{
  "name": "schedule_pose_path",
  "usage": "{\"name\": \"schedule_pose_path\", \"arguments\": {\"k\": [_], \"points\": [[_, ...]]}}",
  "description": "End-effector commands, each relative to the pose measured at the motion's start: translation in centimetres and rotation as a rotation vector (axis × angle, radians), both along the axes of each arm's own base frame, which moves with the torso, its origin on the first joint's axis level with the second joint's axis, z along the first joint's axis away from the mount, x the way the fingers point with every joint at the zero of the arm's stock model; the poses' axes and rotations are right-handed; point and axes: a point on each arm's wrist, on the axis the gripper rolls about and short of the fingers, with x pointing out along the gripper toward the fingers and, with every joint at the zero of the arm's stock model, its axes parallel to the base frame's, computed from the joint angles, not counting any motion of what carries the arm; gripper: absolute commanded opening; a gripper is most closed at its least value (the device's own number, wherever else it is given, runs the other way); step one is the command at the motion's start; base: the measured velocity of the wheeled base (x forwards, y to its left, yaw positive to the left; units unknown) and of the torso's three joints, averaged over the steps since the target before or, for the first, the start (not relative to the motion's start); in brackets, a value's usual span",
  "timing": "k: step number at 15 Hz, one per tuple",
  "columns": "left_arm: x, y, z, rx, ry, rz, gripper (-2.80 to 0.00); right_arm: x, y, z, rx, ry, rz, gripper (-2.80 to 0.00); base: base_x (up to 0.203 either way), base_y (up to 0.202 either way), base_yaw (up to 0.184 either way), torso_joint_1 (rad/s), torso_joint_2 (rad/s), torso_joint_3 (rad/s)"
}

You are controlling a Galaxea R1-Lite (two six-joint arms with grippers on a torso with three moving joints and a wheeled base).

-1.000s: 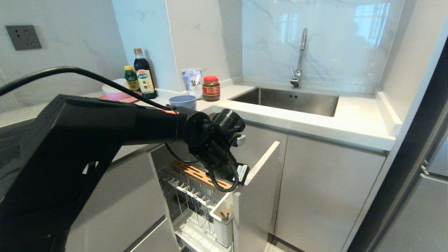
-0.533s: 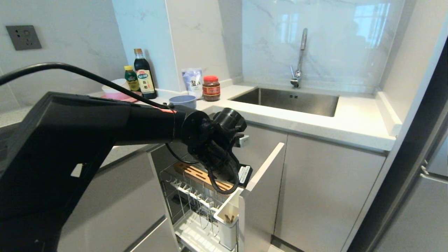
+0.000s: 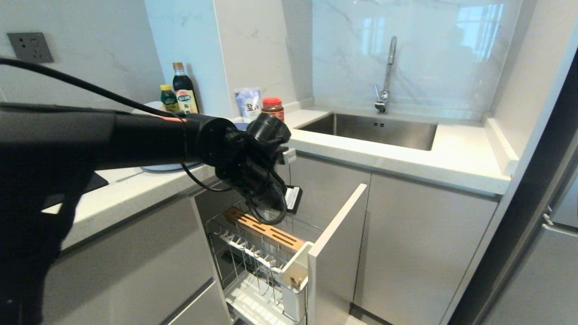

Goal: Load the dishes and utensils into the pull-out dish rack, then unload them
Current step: Pick up the chopsticks and place it in the cupboard

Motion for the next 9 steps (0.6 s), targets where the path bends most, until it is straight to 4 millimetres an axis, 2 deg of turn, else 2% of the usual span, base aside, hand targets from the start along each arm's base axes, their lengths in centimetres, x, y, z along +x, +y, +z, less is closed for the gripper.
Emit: {"name": "schedule_pose_path", "arguments": {"k": [1, 3, 4, 6, 9], "points": [[-2.2, 4.5, 7.2, -0.100, -0.174, 0.081, -2.80, 0.0, 0.0, 0.0, -0.001, -0.004, 0.000, -2.80, 0.000, 0.000, 0.000, 0.000, 0.00, 0.000], [-5.1, 8.9, 12.4, -0.169, -0.329, 0.168, -2.80, 0.0, 0.0, 0.0, -0.001, -0.003, 0.000, -2.80, 0.000, 0.000, 0.000, 0.000, 0.00, 0.000], [-7.3, 11.0, 14.7, -0.202, -0.405, 0.206, -2.80, 0.0, 0.0, 0.0, 0.001, -0.003, 0.000, -2.80, 0.000, 0.000, 0.000, 0.000, 0.00, 0.000], [-12.2, 14.3, 17.4, -0.242, -0.513, 0.255, -2.80, 0.0, 0.0, 0.0, 0.000, -0.003, 0.000, -2.80, 0.000, 0.000, 0.000, 0.000, 0.00, 0.000], [-21.0, 18.8, 19.6, -0.284, -0.697, 0.333, -2.80, 0.0, 0.0, 0.0, -0.001, -0.003, 0.000, -2.80, 0.000, 0.000, 0.000, 0.000, 0.00, 0.000]]}}
